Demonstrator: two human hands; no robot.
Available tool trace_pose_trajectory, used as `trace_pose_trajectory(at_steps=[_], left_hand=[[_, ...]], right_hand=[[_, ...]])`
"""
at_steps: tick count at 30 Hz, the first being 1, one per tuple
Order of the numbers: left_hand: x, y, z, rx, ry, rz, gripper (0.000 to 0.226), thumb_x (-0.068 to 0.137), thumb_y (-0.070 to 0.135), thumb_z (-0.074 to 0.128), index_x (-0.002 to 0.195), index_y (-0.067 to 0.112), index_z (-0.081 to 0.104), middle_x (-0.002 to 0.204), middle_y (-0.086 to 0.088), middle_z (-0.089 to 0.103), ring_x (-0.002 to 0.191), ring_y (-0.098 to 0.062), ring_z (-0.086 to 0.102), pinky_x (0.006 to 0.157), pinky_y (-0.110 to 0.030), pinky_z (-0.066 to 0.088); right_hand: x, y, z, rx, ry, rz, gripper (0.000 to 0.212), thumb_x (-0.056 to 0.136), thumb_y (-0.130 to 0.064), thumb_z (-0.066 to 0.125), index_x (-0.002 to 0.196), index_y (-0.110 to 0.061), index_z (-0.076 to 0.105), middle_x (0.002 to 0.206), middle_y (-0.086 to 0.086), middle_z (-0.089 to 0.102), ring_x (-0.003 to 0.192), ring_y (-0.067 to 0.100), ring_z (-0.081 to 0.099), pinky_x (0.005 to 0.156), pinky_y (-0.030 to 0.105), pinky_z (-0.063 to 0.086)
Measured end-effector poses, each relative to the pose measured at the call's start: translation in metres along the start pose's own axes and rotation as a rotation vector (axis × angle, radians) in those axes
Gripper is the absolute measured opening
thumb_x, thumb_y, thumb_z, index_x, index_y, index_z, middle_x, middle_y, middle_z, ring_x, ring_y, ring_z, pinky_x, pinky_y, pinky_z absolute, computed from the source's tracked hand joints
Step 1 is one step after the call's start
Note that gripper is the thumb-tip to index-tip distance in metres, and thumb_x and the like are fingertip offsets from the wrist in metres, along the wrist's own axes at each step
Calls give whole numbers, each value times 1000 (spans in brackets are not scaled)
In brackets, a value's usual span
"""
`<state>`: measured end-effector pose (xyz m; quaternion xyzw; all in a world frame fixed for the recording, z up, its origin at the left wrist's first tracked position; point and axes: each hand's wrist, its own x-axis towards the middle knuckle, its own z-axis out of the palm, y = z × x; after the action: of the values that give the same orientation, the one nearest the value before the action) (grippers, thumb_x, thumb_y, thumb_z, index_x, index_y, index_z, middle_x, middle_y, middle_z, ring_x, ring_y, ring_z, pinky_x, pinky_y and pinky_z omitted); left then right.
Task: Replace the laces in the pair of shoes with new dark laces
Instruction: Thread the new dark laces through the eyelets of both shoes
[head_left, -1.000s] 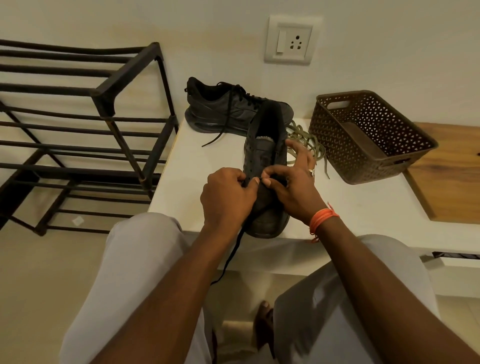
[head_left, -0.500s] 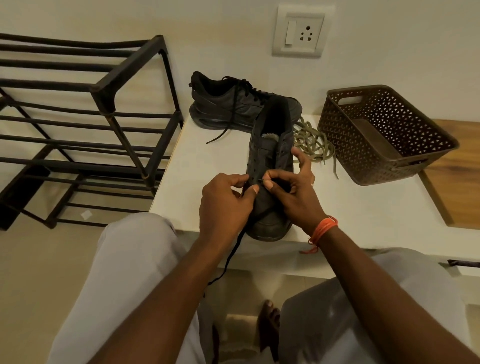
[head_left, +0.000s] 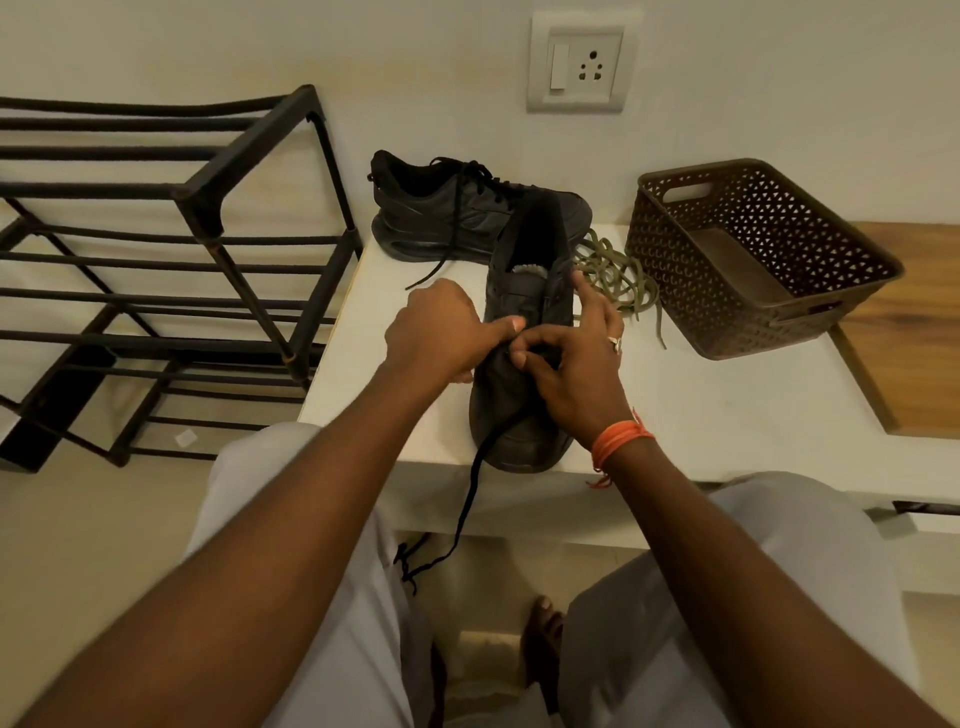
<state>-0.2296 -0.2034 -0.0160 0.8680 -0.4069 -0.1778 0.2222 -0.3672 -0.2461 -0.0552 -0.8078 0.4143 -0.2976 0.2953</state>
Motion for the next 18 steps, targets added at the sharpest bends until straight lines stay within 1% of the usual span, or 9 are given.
trace_pose_trajectory(at_steps=[2, 3, 5, 6, 8, 11, 14, 18], left_hand=[[10, 10, -6, 124, -80, 21, 41, 82, 50, 68, 87, 10, 64, 74, -6, 66, 66, -19, 68, 76, -36, 59], [13, 16, -11, 141, -116, 29, 32, 85, 40, 68, 88, 8, 64, 77, -8, 67, 69, -21, 69, 76, -36, 59], [14, 22, -19, 70, -230, -4, 21, 91, 24, 64, 89, 3, 65, 82, -14, 71, 70, -24, 72, 72, -35, 61], [13, 22, -23, 20, -285, -24, 21, 93, 19, 61, 91, -1, 66, 83, -17, 72, 72, -26, 72, 70, -34, 61], [8, 19, -28, -51, -348, -31, 24, 96, 16, 57, 95, -6, 66, 87, -20, 72, 78, -29, 72, 69, -32, 60], [5, 7, -27, -110, -310, 38, 25, 96, 18, 57, 94, -4, 68, 82, -18, 72, 74, -26, 73, 64, -28, 59], [7, -2, -25, -165, -301, 90, 24, 96, 18, 57, 92, -2, 69, 81, -17, 72, 72, -24, 72, 64, -26, 59], [7, -10, -21, -239, -289, 137, 24, 96, 19, 57, 92, -1, 69, 81, -17, 72, 69, -21, 71, 64, -24, 58]], right_hand=[[1, 0, 4, -3, -5, 21, 3, 85, -21, 71, 86, -22, 74, 162, 1, 10, 147, 26, 0, 113, 53, 18], [2, -1, 4, 4, -5, 25, 5, 87, -20, 69, 87, -21, 74, 162, 1, 9, 147, 26, -1, 113, 53, 19], [2, -2, 4, 54, -8, 50, 7, 88, -18, 67, 91, -20, 74, 162, 1, 8, 148, 26, -1, 113, 53, 20], [2, -3, 5, 81, -9, 68, 8, 89, -18, 67, 92, -20, 74, 162, 1, 8, 148, 26, -2, 114, 53, 19], [3, -4, 6, 133, -18, 102, 7, 89, -19, 67, 91, -22, 73, 162, 1, 6, 148, 27, -3, 115, 53, 17], [4, -5, 5, 197, -47, 145, 8, 89, -23, 68, 95, -23, 73, 162, 2, 6, 148, 29, -2, 117, 52, 14], [8, -4, 3, 198, -97, 151, 14, 89, -25, 68, 101, -20, 74, 163, 3, 4, 148, 29, -2, 118, 50, 11], [12, -1, 3, 230, -147, 173, 15, 88, -24, 69, 102, -20, 74, 163, 1, 2, 148, 27, 2, 119, 45, 11]])
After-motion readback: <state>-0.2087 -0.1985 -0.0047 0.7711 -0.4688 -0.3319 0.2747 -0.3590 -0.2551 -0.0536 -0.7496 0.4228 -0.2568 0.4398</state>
